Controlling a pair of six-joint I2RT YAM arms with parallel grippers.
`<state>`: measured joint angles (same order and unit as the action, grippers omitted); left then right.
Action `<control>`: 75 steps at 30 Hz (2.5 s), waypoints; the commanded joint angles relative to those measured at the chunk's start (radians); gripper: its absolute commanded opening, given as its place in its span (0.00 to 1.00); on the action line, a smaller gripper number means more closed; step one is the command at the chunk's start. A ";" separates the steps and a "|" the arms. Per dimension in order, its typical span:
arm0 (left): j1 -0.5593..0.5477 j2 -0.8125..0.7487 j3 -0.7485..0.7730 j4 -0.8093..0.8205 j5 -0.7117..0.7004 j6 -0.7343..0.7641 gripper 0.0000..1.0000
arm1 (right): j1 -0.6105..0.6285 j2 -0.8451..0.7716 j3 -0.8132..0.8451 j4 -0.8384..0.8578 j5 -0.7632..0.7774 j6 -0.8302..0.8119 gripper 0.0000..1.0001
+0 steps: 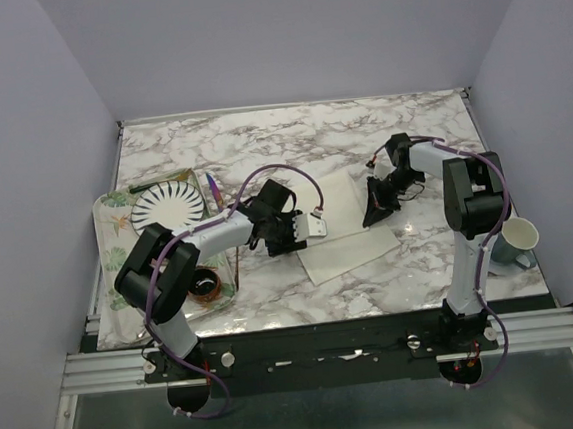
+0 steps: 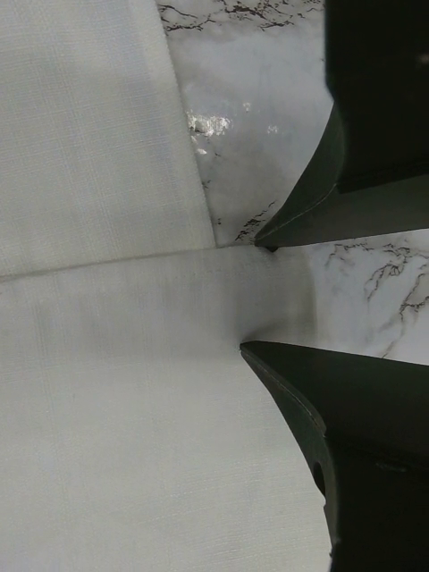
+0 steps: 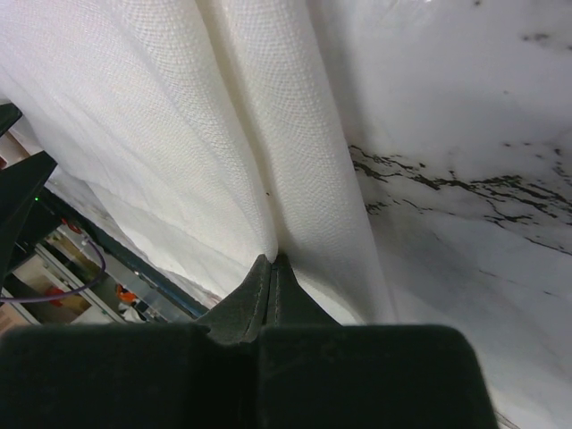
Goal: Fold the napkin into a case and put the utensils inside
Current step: Pick up the rectangle-folded napkin from the center of the board, then fold the rectangle-folded napkin at the center of the board.
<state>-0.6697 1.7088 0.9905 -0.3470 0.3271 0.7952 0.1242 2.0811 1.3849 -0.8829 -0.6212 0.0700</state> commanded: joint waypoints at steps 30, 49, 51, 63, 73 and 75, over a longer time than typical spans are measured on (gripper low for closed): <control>0.001 0.040 0.065 -0.112 0.013 -0.123 0.56 | -0.001 -0.015 0.019 -0.005 0.000 -0.015 0.01; -0.013 0.098 0.077 -0.129 -0.022 -0.122 0.15 | -0.003 -0.026 0.022 -0.005 -0.006 -0.010 0.01; -0.013 0.098 0.085 -0.139 -0.023 -0.123 0.05 | -0.001 -0.026 0.026 -0.005 -0.018 -0.010 0.01; 0.007 -0.003 0.220 -0.253 0.033 -0.159 0.00 | -0.003 -0.104 0.108 -0.053 -0.061 -0.047 0.01; -0.071 -0.075 0.304 -0.394 0.211 -0.277 0.00 | -0.047 -0.217 0.063 -0.214 0.049 -0.173 0.01; -0.094 -0.071 0.275 -0.388 0.217 -0.301 0.00 | -0.081 -0.216 0.034 -0.249 0.087 -0.215 0.01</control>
<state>-0.7052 1.6573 1.2919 -0.6781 0.4408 0.5674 0.1059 1.8751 1.4624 -1.0004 -0.6319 -0.0353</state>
